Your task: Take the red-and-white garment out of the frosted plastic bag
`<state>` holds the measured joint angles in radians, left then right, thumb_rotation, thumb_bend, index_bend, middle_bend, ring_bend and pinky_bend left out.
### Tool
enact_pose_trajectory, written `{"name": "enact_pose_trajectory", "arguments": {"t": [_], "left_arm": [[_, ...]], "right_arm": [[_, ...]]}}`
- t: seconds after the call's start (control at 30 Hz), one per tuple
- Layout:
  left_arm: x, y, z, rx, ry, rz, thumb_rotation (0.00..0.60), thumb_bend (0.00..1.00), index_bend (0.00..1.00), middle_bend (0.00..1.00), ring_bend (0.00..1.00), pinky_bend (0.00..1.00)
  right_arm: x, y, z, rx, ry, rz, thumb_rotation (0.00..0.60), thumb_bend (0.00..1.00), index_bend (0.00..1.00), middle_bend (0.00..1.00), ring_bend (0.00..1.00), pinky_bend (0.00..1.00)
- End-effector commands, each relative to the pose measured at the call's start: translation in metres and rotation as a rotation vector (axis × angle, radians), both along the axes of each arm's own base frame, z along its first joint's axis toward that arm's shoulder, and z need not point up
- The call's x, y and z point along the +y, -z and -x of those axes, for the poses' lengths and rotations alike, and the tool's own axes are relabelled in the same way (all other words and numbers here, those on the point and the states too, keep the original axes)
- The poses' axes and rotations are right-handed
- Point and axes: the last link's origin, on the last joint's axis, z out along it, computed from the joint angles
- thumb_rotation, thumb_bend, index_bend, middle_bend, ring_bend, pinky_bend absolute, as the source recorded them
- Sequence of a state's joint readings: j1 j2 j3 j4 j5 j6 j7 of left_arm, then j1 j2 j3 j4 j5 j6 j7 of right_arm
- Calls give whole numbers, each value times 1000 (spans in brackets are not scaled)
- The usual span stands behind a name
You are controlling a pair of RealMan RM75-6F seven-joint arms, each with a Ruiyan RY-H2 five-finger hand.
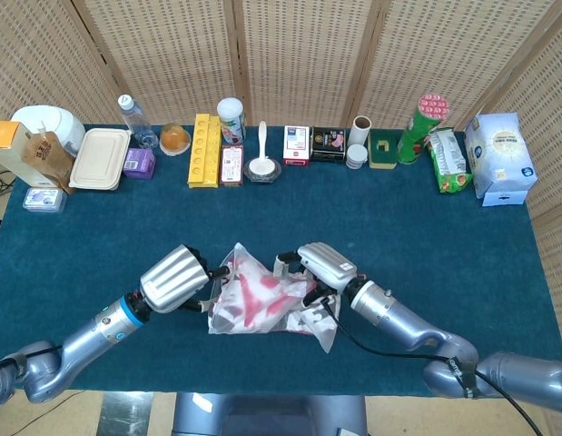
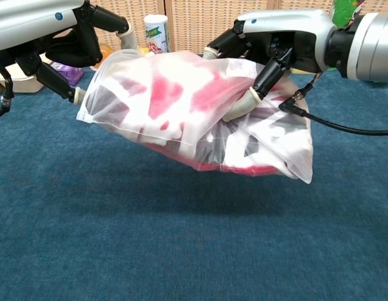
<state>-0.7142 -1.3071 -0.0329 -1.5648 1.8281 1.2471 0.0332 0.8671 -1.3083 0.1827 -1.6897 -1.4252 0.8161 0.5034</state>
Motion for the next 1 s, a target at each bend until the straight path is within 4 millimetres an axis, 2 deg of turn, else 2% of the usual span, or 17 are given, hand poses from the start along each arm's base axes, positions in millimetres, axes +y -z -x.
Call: {"name": "enact_pose_trajectory", "arguments": {"t": [0.03,0.73,1.0], "left_arm": [[1,0,3,9,-5,3,557,221,457,998,906,865],[2,2,0,-31,-75,121,556,220,476,998,906,865],[5,1,5,-5,-84,119,557,221,478,997,906,865]], "right_arm": [[0,-1,0,-6,2,-2,600,184,846,917,1000,1000],[-2,4,-8,-71,41,-37,600,183,846,918,1000,1000],[-6,2,-12,-109,62,-46,600,183,846,917,1000,1000]]}}
